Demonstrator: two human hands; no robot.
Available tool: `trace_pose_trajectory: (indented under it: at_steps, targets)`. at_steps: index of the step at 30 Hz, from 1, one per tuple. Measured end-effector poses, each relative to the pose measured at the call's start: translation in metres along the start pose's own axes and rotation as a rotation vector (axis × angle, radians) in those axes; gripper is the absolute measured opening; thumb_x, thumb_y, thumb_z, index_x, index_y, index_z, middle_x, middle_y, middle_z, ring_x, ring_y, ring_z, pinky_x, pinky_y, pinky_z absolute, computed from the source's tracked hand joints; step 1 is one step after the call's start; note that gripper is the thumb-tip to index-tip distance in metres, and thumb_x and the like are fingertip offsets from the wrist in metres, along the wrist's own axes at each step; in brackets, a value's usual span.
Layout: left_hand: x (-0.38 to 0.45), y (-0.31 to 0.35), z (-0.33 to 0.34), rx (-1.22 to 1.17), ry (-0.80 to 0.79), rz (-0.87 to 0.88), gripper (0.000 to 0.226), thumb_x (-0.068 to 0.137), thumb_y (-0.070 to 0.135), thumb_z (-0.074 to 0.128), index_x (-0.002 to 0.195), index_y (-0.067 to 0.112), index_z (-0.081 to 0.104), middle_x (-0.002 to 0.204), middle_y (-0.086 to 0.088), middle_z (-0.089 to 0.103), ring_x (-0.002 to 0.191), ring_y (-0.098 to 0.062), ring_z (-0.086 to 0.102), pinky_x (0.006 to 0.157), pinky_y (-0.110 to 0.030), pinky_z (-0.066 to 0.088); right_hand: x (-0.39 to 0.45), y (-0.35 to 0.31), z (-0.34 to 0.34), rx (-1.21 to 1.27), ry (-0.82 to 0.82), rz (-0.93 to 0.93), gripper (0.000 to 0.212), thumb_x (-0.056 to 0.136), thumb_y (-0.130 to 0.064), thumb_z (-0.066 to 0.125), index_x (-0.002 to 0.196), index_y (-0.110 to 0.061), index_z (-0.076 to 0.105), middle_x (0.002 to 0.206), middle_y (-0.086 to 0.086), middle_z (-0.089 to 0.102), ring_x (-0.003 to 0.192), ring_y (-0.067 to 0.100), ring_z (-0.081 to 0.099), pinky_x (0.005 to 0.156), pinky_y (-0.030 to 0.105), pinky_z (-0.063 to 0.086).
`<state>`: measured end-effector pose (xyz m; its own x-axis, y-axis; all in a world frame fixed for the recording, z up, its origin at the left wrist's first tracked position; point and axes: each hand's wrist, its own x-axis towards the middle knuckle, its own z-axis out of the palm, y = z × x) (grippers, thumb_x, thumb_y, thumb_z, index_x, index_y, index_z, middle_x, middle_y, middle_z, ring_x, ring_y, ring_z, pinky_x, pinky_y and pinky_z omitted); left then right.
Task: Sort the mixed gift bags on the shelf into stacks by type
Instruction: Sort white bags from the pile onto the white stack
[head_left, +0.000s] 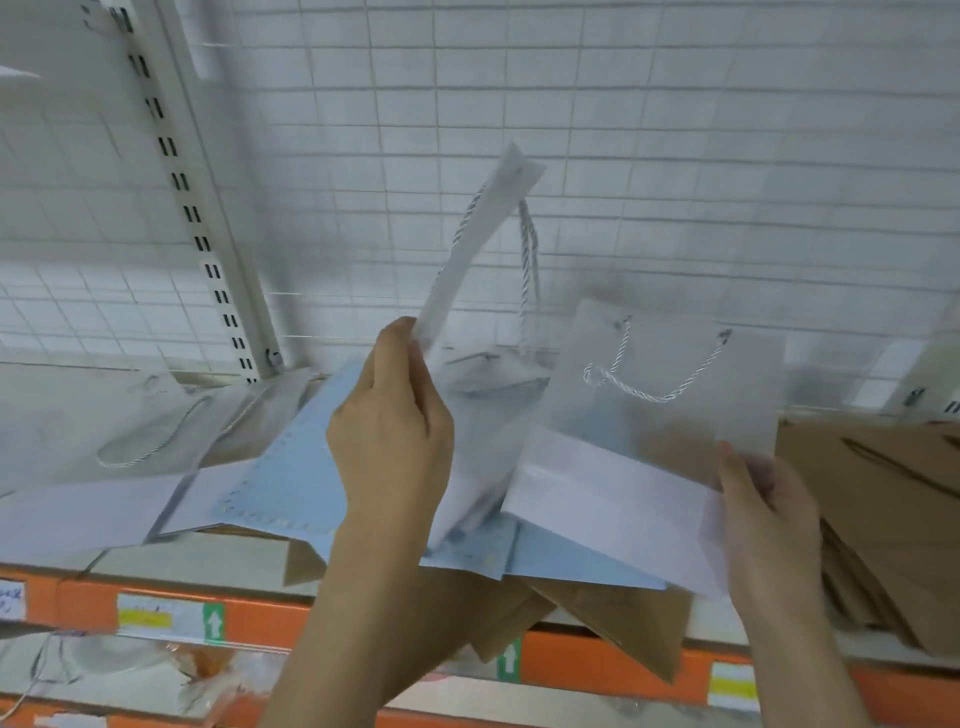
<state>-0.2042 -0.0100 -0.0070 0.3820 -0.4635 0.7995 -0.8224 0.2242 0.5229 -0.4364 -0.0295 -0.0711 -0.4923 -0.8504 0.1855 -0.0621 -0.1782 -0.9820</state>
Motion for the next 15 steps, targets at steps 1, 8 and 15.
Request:
trace_pose_trajectory:
  at_steps: [1,8,15]
  targets:
    - [-0.006,0.010,0.006,-0.056,-0.042,-0.019,0.034,0.095,0.024,0.028,0.109,0.007,0.054,0.065,-0.003,0.055,0.050,-0.024,0.049,0.042,-0.027,0.032,0.006,0.000,-0.009,0.013,0.022,-0.003,0.021,0.091,-0.024,0.056,0.070,-0.020,0.054,0.066,-0.003,0.053,0.063,0.012,0.047,0.061,0.026,0.036]
    - [-0.053,0.100,0.062,-0.250,-0.074,-0.036,0.042,0.091,0.032,0.021,0.105,0.005,0.050,0.068,-0.014,0.065,0.056,-0.030,0.063,0.050,-0.048,0.047,0.064,0.012,-0.110,0.047,0.070,0.016,0.022,0.090,-0.024,0.057,0.069,-0.018,0.055,0.054,-0.008,0.054,0.057,0.006,0.047,0.057,0.024,0.036]
    - [-0.105,0.215,0.117,-0.461,-0.044,-0.216,0.020,0.098,0.011,0.032,0.094,0.012,0.052,0.065,0.019,0.057,0.061,0.012,0.059,0.057,-0.006,0.043,0.124,0.006,-0.224,-0.101,0.056,-0.058,0.011,0.090,-0.019,0.057,0.081,-0.013,0.060,0.069,0.000,0.057,0.057,0.000,0.049,0.047,0.004,0.035]
